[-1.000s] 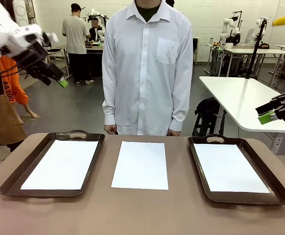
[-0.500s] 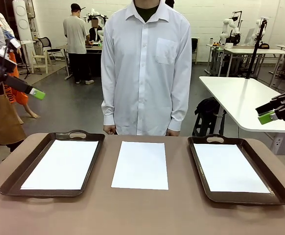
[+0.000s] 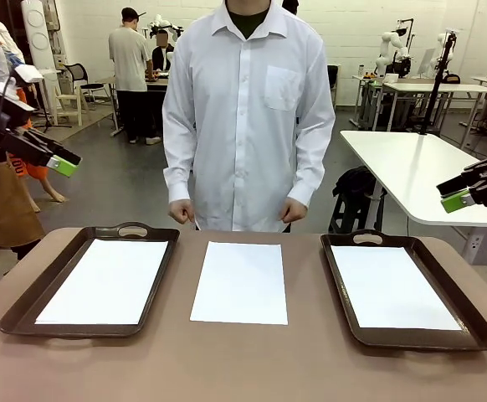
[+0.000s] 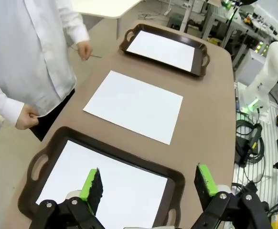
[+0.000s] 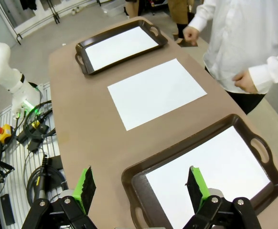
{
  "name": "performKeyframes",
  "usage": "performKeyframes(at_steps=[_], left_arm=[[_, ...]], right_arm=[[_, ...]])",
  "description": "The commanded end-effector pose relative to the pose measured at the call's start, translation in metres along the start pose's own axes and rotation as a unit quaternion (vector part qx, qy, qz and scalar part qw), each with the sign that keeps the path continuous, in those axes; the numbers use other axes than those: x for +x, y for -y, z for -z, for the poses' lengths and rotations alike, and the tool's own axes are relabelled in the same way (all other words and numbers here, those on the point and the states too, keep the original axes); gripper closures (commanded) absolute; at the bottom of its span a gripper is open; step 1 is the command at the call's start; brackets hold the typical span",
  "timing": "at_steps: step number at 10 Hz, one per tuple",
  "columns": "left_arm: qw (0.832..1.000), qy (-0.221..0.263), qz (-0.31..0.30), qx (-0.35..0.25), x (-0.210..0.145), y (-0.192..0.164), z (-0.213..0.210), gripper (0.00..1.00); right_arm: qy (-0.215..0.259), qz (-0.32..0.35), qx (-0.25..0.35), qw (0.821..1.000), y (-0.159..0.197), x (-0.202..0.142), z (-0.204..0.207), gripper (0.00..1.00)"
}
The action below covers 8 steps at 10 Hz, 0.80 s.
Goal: Sort the A4 documents.
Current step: Receive the A4 Paper.
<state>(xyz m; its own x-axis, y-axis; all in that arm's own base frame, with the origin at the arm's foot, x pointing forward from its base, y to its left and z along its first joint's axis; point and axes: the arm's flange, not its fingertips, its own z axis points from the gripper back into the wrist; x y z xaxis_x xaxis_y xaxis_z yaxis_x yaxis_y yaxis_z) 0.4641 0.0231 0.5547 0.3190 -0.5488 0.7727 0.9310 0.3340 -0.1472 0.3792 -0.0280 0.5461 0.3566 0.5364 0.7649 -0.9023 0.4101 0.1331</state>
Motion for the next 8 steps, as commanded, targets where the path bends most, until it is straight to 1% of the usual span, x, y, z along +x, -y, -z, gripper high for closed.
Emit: performKeyframes(at_steps=[1,4,5,6,8], left_arm=[[0.999,-0.043,-0.008,0.028,0.0118,0.0054,0.0111,0.00],[0.998,-0.041,-0.023,0.032,0.0169,0.0052,0.0177,0.00],[0.998,-0.038,-0.038,0.039,0.0169,0.0054,0.0150,0.00],[0.999,-0.034,-0.010,0.024,0.0174,0.0025,0.0179,0.00],[0.999,-0.034,-0.010,0.024,0.0174,0.0025,0.0179,0.00]], right_arm=[[-0.003,0.002,0.000,1.000,0.0003,-0.0010,0.0013,0.00],[-0.003,0.002,0.000,1.000,0.0003,-0.0010,0.0013,0.00],[-0.003,0.002,0.000,1.000,0.0003,-0.0010,0.0013,0.00],[-0.003,0.002,0.000,1.000,0.0003,-0.0010,0.0013,0.00],[-0.003,0.002,0.000,1.000,0.0003,-0.0010,0.0013,0.00]])
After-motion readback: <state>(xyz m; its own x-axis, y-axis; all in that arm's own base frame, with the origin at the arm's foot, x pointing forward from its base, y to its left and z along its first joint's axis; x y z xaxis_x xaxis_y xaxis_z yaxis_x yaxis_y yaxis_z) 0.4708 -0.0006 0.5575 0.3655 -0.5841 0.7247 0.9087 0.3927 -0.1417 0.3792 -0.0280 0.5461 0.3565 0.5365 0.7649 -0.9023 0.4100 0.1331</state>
